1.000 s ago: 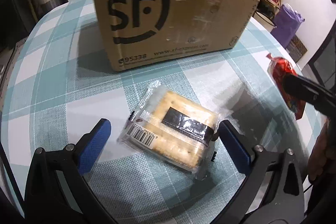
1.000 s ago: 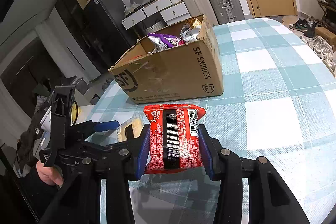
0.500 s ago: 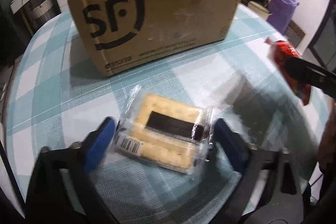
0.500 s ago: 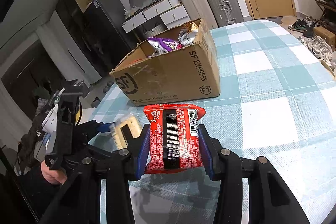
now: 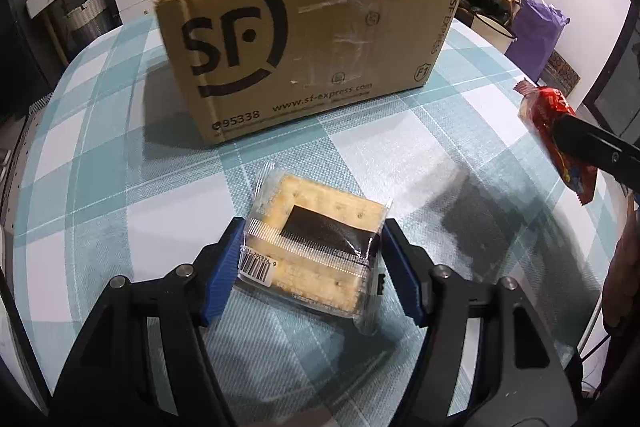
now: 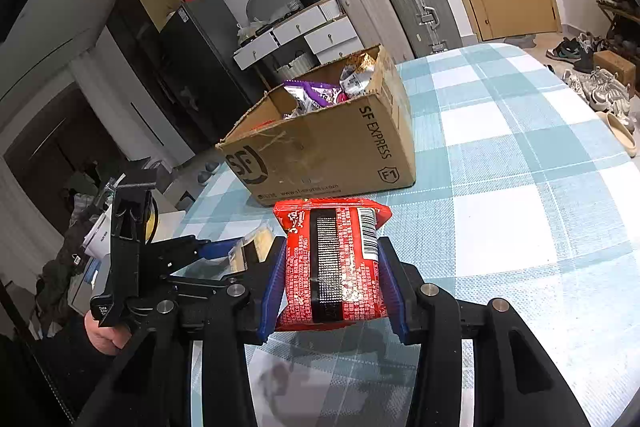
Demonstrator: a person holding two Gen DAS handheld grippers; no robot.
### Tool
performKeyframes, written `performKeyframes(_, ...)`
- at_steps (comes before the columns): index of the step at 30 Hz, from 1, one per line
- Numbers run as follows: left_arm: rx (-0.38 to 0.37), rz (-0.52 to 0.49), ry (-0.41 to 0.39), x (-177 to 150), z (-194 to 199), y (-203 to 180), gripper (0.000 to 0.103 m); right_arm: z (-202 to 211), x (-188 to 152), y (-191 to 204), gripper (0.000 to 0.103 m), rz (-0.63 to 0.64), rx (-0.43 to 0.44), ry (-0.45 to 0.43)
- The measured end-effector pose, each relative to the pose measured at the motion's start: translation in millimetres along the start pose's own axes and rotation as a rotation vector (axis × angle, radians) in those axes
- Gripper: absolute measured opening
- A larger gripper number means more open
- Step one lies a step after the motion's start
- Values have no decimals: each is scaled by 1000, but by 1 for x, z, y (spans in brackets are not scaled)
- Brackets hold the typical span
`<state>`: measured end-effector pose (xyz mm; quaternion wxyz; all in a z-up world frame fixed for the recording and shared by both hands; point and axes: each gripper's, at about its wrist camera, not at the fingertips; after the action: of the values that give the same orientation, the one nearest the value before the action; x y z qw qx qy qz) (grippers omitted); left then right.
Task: Organize snacks
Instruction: 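Grasp the clear cracker-sandwich pack with the left gripper while the right holds the red pack, then carry both held packs up and over the open box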
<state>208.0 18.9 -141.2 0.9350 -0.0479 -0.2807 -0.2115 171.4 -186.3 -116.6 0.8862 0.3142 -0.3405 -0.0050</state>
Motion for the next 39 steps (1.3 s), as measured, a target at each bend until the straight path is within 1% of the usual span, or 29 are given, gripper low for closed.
performKeyframes(6,3,20,-34,-1,24,3,65,9,3,6,44,3,13,-15)
performKeyframes(17,20,37,-113,10,73,8,65,21,11,37,44,72,34,-34)
performKeyframes(26,28,47,-168,29,105,19,65,30,25,65,44,143,49,-57)
performKeyframes(39,31,55,-222,69,130,32,65,35,59,95,44,225,54,-96)
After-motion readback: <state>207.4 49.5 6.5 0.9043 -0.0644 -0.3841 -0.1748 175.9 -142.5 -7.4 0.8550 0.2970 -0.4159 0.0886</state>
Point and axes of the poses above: each gripper's, at about its wrist camera, not at the fingertips, and z roughly against the way its jaws point, y to its left, x to its top, and after that the axes turned 9 degrees about -z, right-handed
